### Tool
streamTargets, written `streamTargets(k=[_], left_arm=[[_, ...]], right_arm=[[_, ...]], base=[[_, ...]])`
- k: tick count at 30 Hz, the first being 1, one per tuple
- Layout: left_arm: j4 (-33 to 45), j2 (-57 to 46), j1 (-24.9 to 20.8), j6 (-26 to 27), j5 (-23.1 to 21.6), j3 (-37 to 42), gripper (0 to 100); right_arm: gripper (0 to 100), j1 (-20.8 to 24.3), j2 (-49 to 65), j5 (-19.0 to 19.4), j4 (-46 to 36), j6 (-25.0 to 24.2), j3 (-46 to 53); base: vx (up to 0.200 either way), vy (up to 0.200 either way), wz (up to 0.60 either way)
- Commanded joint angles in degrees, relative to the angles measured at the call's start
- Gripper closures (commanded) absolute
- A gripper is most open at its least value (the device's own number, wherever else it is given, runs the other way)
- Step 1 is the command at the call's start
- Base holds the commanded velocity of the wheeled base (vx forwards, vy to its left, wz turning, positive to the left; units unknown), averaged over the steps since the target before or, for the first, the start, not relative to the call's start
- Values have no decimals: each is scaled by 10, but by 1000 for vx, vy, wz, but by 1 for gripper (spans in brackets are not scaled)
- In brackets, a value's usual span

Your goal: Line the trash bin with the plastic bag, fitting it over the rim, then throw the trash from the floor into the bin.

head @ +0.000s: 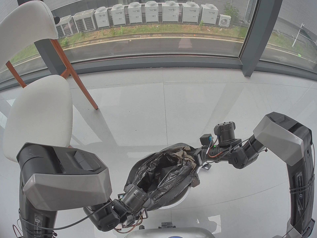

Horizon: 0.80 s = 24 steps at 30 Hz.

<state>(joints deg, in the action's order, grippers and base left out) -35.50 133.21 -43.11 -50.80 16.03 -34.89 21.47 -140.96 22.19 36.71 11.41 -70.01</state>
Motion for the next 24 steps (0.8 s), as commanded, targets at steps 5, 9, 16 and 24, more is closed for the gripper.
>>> streamTargets(k=[5, 9, 16, 24], left_arm=[[-2, 14, 0, -4, 30, -19, 100], [-1, 14, -2, -4, 30, -15, 100], [3, 11, -5, -4, 26, -6, 100], [-1, 13, -5, -4, 23, -4, 0]], right_arm=[[100, 0, 0, -1, 0, 0, 0], [100, -1, 0, -1, 0, 0, 0], [100, -4, -1, -1, 0, 0, 0], [100, 4, 4, -1, 0, 0, 4]], base=[[0, 0, 0], [0, 0, 0], [0, 0, 0], [0, 0, 0]])
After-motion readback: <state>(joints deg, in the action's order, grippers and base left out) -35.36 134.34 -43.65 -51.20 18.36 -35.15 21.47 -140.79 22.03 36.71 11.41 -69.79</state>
